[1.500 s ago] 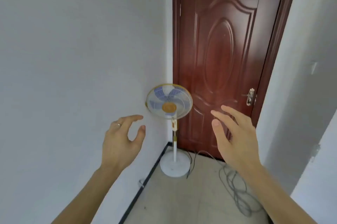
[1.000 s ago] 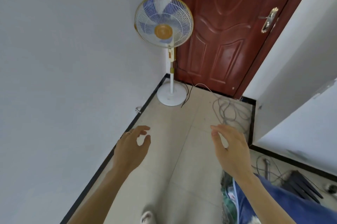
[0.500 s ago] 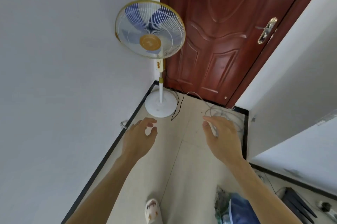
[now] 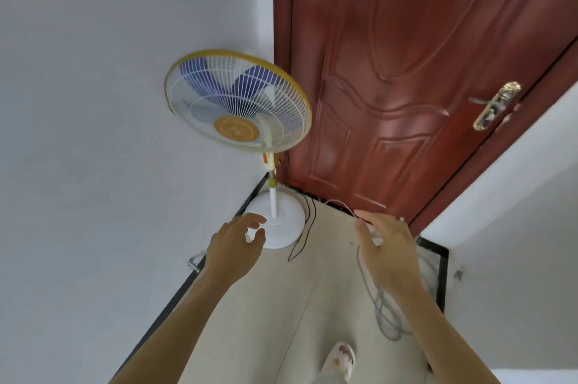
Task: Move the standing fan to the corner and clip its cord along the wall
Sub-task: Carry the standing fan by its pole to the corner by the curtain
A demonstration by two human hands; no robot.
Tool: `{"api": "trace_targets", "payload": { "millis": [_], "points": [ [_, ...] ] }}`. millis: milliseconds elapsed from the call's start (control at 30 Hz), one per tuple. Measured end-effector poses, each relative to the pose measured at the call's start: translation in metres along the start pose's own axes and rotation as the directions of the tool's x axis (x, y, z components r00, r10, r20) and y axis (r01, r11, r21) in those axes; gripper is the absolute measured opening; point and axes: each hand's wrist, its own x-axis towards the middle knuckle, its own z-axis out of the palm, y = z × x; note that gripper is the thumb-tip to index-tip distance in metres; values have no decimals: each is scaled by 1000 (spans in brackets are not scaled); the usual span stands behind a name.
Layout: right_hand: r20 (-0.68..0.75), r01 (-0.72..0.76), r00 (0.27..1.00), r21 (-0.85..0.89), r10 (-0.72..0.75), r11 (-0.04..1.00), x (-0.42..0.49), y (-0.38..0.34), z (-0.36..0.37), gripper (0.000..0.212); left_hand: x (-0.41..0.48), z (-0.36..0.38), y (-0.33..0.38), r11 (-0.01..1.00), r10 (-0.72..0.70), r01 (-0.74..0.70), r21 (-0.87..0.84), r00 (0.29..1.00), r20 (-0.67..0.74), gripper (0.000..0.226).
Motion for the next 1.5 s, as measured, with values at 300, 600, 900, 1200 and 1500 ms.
{"api": "trace_targets", "payload": {
  "millis": [300,600,900,1200,1500],
  "points": [
    [148,150,976,92,-162,984,192,16,-10,29,111,19,79,976,-212,197,-98,960,-184,17],
    [276,312,893,192,-356,931,362,-12,33,36,219,-5,98,934,-319,155,-322,768,-556,37],
    [444,296,801,288,-401,911,476,-44,90,49,297,-35,119,731,-599,51,-680,525,-604,56],
    [704,43,609,432,-367,901,577,-135,205,91,325,-55,154,667,-708,164,-726,443,-550,103],
    [896,-408,353,407,-270,817,592,-159,247,66,341,-45,170,646,-733,175,-743,415,-539,107]
  ]
}}
